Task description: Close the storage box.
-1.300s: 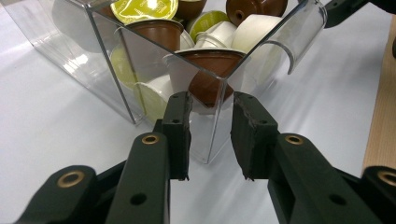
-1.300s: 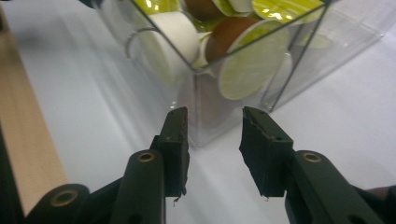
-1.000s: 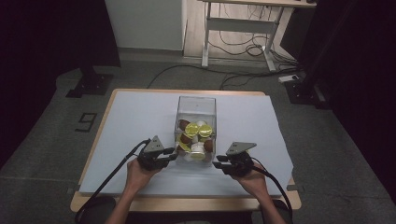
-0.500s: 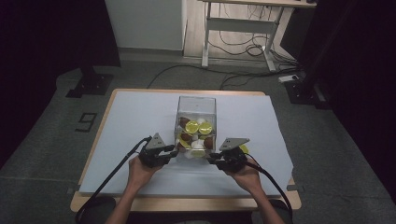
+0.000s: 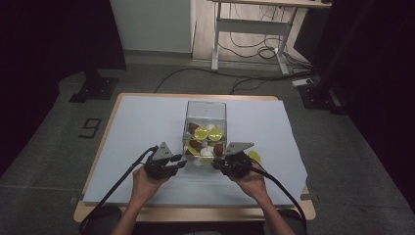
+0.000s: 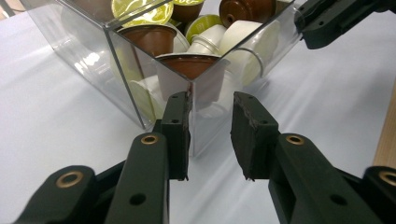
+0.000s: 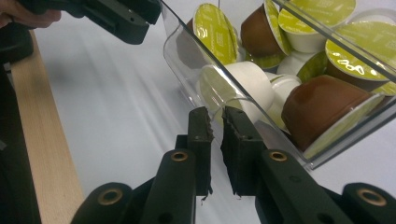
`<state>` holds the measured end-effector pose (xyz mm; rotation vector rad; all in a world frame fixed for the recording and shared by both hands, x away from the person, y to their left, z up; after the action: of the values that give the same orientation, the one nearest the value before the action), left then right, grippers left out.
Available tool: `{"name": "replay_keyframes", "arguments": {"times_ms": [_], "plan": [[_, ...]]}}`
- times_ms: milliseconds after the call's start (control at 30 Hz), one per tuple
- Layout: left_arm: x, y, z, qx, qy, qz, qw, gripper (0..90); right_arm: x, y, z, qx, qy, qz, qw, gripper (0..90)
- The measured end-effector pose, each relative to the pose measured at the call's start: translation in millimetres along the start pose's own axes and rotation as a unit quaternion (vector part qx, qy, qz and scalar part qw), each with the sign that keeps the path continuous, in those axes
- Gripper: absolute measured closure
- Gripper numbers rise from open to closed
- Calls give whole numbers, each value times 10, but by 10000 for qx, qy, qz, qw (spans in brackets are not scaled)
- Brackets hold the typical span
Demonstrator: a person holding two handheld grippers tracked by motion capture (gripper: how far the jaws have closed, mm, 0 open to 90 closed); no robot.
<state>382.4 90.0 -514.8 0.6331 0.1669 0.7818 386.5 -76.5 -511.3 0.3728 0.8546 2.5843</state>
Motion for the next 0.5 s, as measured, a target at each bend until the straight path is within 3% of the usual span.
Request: {"name": "replay_keyframes", "arguments": {"times_ms": [167, 300, 500], "plan": [[-157, 7, 80, -46, -53, -343, 9994, 688, 15, -9, 15, -28, 44, -28, 10000, 821], [-218, -59, 131, -9, -97, -413, 9991, 685, 17, -9, 15, -19, 52, -53, 10000, 825], [-210, -158, 148, 32, -63, -393, 9992, 721, 16, -9, 14, -23, 63, -57, 10000, 826]]}}
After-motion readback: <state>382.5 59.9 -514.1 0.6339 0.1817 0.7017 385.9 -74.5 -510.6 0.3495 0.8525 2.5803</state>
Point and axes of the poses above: each handheld gripper's, and its own axes: y roughly backward along the jaws, z roughly out of its top, x roughly to its left, the point moved 9 cm from there along -y, roughly forward along the jaws, and after that the axes turned 8 degrees about z, right-handed, at the moved point
